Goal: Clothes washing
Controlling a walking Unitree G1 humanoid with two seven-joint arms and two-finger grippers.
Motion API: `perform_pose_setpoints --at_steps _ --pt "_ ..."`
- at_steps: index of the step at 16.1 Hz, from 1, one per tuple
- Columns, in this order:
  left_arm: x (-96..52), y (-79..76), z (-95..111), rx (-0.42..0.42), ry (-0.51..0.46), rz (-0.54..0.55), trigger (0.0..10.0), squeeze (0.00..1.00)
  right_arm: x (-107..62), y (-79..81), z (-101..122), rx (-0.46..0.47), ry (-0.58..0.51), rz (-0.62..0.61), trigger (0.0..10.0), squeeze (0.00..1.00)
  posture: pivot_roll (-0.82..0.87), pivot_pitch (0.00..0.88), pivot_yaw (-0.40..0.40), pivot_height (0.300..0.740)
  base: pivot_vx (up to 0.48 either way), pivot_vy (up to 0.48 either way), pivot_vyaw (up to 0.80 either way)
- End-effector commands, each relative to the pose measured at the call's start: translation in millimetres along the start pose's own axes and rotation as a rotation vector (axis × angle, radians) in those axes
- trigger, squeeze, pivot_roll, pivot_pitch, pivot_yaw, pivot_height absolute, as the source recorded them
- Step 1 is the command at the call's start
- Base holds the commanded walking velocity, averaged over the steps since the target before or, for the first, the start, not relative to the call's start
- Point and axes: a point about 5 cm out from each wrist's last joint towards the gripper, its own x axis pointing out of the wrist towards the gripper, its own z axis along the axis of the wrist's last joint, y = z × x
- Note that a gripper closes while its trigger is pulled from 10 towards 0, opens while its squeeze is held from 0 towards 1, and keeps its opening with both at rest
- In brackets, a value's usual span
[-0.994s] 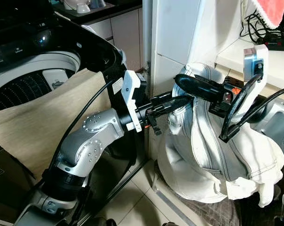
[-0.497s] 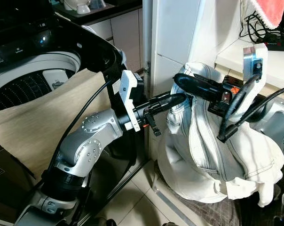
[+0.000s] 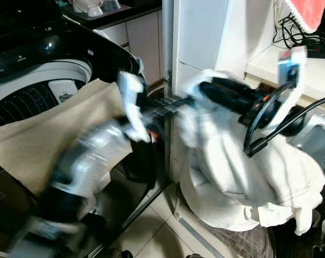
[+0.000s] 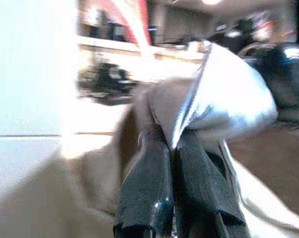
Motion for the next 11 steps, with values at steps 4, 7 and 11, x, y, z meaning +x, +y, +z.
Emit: perform_pose_setpoints --at_steps 4,7,11 --pt "-30.3 87.6 120 0.448 -0.179 0.404 0.0 0.0 -0.9 8.0 2 -0.049 -0.013 0.001 10.0 0.0 -0.08 0.0 0.058 0.74 0.0 0.0 0.0" --pt "-35.9 102.3 234 0.757 -0.413 0.652 0.0 0.0 6.4 4.1 1 -0.067 -0.006 -0.017 10.0 0.0 -0.07 0.0 0.061 0.74 0.0 0.0 0.0" --pt "-33.8 98.8 270 1.006 -0.504 0.779 0.0 0.0 8.3 6.7 -3 -0.093 0.002 -0.052 10.0 0.0 -0.09 0.0 0.083 0.74 0.0 0.0 0.0"
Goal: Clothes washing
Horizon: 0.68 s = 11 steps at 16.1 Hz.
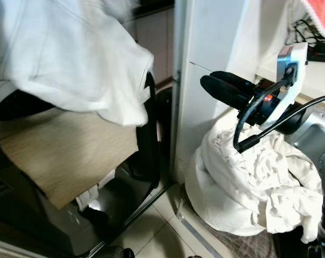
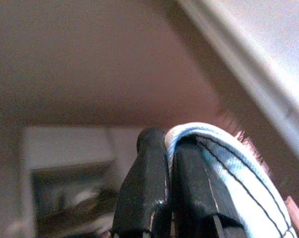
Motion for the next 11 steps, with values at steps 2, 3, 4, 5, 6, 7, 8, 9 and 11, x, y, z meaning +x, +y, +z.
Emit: perform_pose_setpoints --at_steps 2,3,4,5,6,7,8,9,11 --pt "-6.3 -3.6 -23 0.359 0.093 -0.021 0.0 0.0 4.3 7.9 -9 -0.03 0.037 -0.007 10.0 0.0 -0.1 0.0 0.091 0.74 0.0 0.0 0.0" --pt "-12.1 -6.6 -39 0.445 0.192 -0.085 0.0 0.0 6.5 11.6 -13 -0.023 0.049 0.004 10.0 0.0 -0.1 0.0 0.091 0.74 0.0 0.0 0.0" --pt "-28.7 -14.6 -71 0.455 0.423 -0.217 0.0 0.0 11.0 17.6 -18 -0.023 0.071 0.023 10.0 0.0 -0.1 0.0 0.093 0.74 0.0 0.0 0.0" --pt "-42.2 -17.6 -89 0.461 0.555 -0.281 0.0 0.0 13.7 21.1 -21 -0.025 0.091 0.035 10.0 0.0 -0.1 0.0 0.094 0.74 0.0 0.0 0.0" --pt "-63.0 -18.0 -111 0.423 0.708 -0.318 0.0 0.0 18.3 27.6 -28 -0.037 0.126 0.055 10.0 0.0 -0.1 0.0 0.093 0.74 0.0 0.0 0.0" --pt "-83.2 -15.6 -128 0.422 0.845 -0.36 0.0 0.0 21.5 33.2 -33 -0.035 0.145 0.07 10.0 0.0 -0.1 0.0 0.091 0.74 0.0 0.0 0.0" --pt "-90.9 -13.8 -133 0.419 0.897 -0.375 0.0 0.0 22.5 34.9 -35 -0.034 0.151 0.075 10.0 0.0 -0.1 0.0 0.087 0.74 0.0 0.0 0.0" --pt "-111.2 -8.6 -146 0.442 1.038 -0.45 2.8 0.0 24.9 38.6 -38 -0.033 0.166 0.087 10.0 0.0 -0.09 0.0 0.084 0.74 0.0 0.0 0.0" --pt "-133.2 2.5 -154 0.433 1.218 -0.532 10.0 0.0 29.5 44.8 -46 -0.036 0.203 0.11 10.0 0.0 -0.09 0.0 0.084 0.74 0.0 0.0 0.0"
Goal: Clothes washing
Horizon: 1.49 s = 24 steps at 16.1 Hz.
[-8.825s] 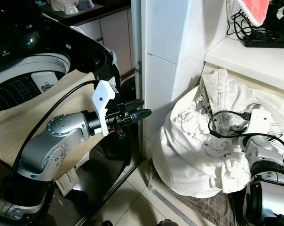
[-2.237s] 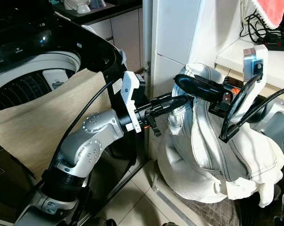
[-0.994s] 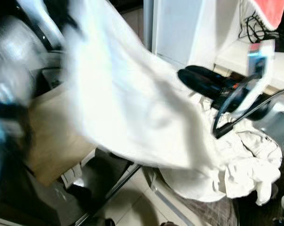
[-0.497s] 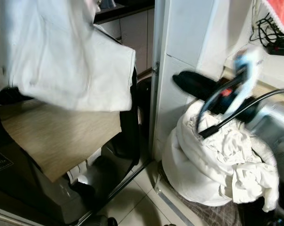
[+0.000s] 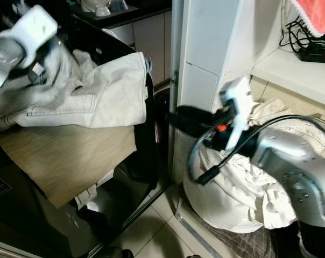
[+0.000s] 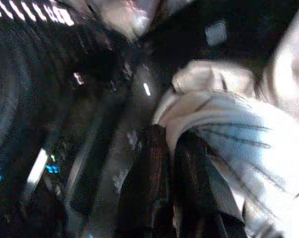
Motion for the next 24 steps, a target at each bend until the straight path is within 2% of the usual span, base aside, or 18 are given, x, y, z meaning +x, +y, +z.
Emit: perform_pose_setpoints --at_steps 1,2,3,4,8,10,11,12,13,14,15,16,17,18,19,21,22,24 --pt "-2.9 4.3 -6 -0.08 0.015 -0.046 10.0 0.78 4.9 8.2 -3 -0.017 0.027 0.031 10.0 0.0 -0.09 0.0 0.078 0.74 0.0 0.0 0.0" --pt "-5.3 9.4 -4 -0.114 -0.002 -0.058 10.0 1.0 7.1 10.5 -5 -0.017 0.043 0.046 10.0 0.0 -0.09 0.0 0.078 0.74 0.0 0.0 0.0" --pt "-7.7 13.4 1 -0.193 -0.043 -0.086 10.0 1.0 9.8 12.3 -8 -0.02 0.058 0.057 10.0 0.0 -0.08 0.0 0.073 0.74 0.0 0.0 0.0" --pt "-8.4 14.7 3 -0.208 -0.052 -0.094 10.0 1.0 10.8 12.6 -9 -0.021 0.061 0.058 10.0 0.0 -0.08 0.0 0.073 0.74 0.0 0.0 0.0" --pt "-16.7 36.6 0 -0.112 -0.013 0.018 10.0 1.0 30.5 7.0 -4 -0.041 -0.02 -0.031 10.0 0.0 -0.07 0.0 0.074 0.74 0.0 0.0 0.0" --pt "-22.3 52.1 -1 -0.05 -0.021 0.154 10.0 1.0 36.0 -10.1 0 -0.042 -0.071 -0.205 10.0 0.0 -0.07 0.0 0.075 0.74 0.0 0.0 0.0" --pt "-22.3 51.9 -1 -0.049 -0.02 0.148 10.0 1.0 36.0 -10.9 0 -0.041 -0.069 -0.211 10.0 0.0 -0.07 0.0 0.075 0.74 0.0 0.0 0.0" --pt "-19.7 42.5 -5 -0.1 -0.01 0.033 10.0 1.0 36.4 -13.8 -2 -0.043 -0.06 -0.23 10.0 0.0 -0.07 0.0 0.076 0.74 0.0 0.0 0.0" --pt "-17.0 26.8 -3 -0.179 -0.038 -0.156 10.0 1.0 36.8 -15.5 -2 -0.047 -0.055 -0.247 10.0 0.0 -0.07 0.0 0.076 0.74 0.0 0.0 0.0" --pt "-15.6 17.3 8 -0.227 -0.116 -0.254 10.0 1.0 37.0 -16.8 -3 -0.05 -0.055 -0.26 10.0 0.0 -0.07 0.0 0.076 0.74 0.0 0.0 0.0" --pt "-14.9 17.3 20 -0.245 -0.189 -0.218 10.0 1.0 37.1 -17.9 -3 -0.051 -0.058 -0.27 10.0 0.0 -0.06 0.0 0.074 0.74 0.0 0.0 0.0" --pt "-15.7 10.5 41 -0.326 -0.35 -0.272 10.0 1.0 37.4 -19.1 -2 -0.048 -0.068 -0.287 10.0 0.0 -0.06 0.0 0.074 0.74 0.0 0.0 0.0" --pt "-18.1 3.0 56 -0.362 -0.471 -0.345 10.0 0.0 37.3 -19.3 -3 -0.048 -0.068 -0.293 10.0 0.0 -0.06 0.0 0.072 0.74 0.0 0.0 0.0" --pt "-21.7 -6.4 68 -0.382 -0.581 -0.439 10.0 0.0 36.9 -18.8 -4 -0.05 -0.06 -0.293 10.0 0.0 -0.06 0.0 0.072 0.74 0.0 0.0 0.0" --pt "-28.2 -32.1 79 -0.358 -0.73 -0.626 10.0 0.0 35.5 -15.0 -9 -0.052 -0.035 -0.276 10.0 0.0 -0.07 0.0 0.073 0.74 0.0 0.0 0.0" --pt "-23.1 -60.9 71 -0.281 -0.673 -0.698 10.0 0.0 34.1 -10.3 -13 -0.057 -0.014 -0.25 10.0 0.0 -0.07 0.0 0.075 0.74 0.0 0.0 0.0" --pt "-17.6 -97.5 58 -0.164 -0.593 -0.737 10.0 0.0 32.3 -3.9 -16 -0.064 0.009 -0.215 10.0 0.0 -0.08 0.0 0.078 0.74 0.0 0.0 0.0" --pt "-13.3 -116.5 51 -0.057 -0.557 -0.663 10.0 0.0 31.2 -1.6 -17 -0.069 0.019 -0.206 10.0 0.0 -0.08 0.0 0.078 0.74 0.0 0.0 0.0"
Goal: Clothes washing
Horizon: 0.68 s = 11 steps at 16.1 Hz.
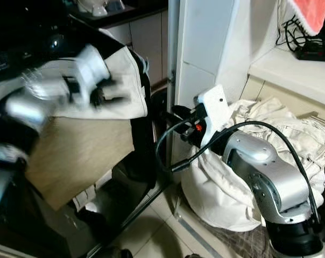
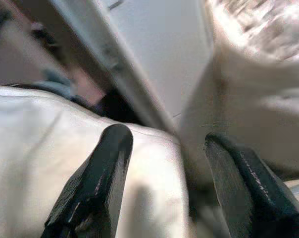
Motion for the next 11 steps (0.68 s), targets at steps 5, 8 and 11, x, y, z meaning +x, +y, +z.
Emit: perform_pose_setpoints --at_steps 5,8,11 --pt "9.7 -8.5 -2 0.205 0.068 0.138 10.0 0.0 -0.1 14.2 -3 -0.035 0.05 0.081 10.0 0.0 -0.09 0.0 0.076 0.74 0.0 0.0 0.0" --pt "6.8 -2.5 -16 0.295 0.154 0.248 10.0 0.0 0.5 16.4 -4 -0.047 0.061 0.092 10.0 0.0 -0.09 0.0 0.073 0.74 0.0 0.0 0.0" --pt "-0.4 7.0 -27 0.36 0.241 0.327 10.0 0.0 1.3 17.2 -4 -0.054 0.066 0.099 10.0 0.0 -0.09 0.001 0.069 0.74 0.0 0.0 0.0"
